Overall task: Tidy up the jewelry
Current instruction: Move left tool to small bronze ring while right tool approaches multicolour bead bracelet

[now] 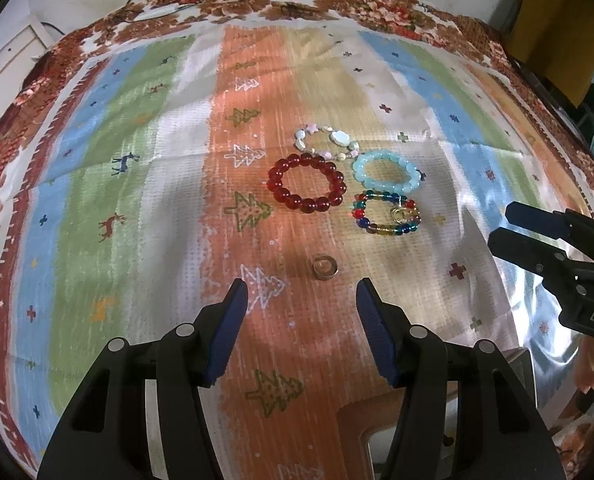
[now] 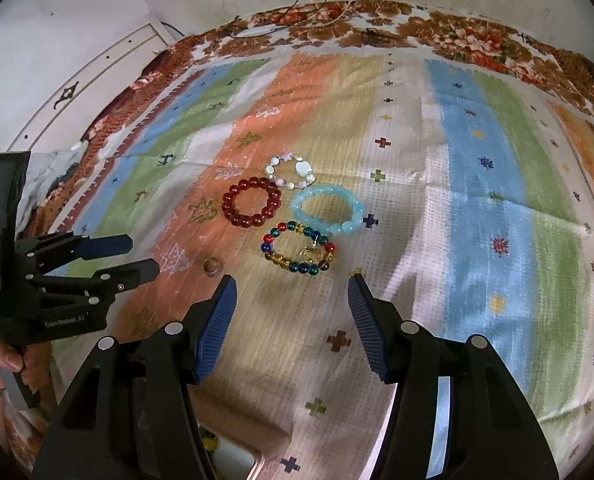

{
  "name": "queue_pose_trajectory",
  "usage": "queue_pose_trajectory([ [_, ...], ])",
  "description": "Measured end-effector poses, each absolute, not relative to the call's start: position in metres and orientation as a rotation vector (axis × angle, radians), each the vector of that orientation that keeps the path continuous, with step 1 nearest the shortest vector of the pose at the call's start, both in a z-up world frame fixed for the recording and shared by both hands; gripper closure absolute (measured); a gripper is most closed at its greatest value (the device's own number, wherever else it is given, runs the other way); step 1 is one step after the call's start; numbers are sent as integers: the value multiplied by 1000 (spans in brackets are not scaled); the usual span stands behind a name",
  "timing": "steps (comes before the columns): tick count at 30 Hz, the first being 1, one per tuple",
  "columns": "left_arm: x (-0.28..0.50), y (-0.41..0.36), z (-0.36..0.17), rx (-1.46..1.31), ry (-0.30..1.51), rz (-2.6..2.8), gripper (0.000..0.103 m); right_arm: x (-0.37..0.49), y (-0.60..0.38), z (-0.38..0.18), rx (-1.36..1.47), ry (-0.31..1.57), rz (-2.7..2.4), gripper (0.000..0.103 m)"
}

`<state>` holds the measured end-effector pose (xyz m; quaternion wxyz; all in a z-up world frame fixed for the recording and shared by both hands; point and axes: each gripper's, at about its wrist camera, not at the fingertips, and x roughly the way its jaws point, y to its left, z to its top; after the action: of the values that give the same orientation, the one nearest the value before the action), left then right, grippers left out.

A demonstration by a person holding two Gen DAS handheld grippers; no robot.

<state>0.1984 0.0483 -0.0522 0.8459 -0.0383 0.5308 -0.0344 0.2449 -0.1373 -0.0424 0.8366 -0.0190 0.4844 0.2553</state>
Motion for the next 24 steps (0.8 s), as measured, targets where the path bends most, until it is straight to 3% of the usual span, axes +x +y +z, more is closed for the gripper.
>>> queue_pose_trajectory([
  [24,232,48,-83,-97,1222,-111,46,284,-121,-69,-30,1107,533,45],
])
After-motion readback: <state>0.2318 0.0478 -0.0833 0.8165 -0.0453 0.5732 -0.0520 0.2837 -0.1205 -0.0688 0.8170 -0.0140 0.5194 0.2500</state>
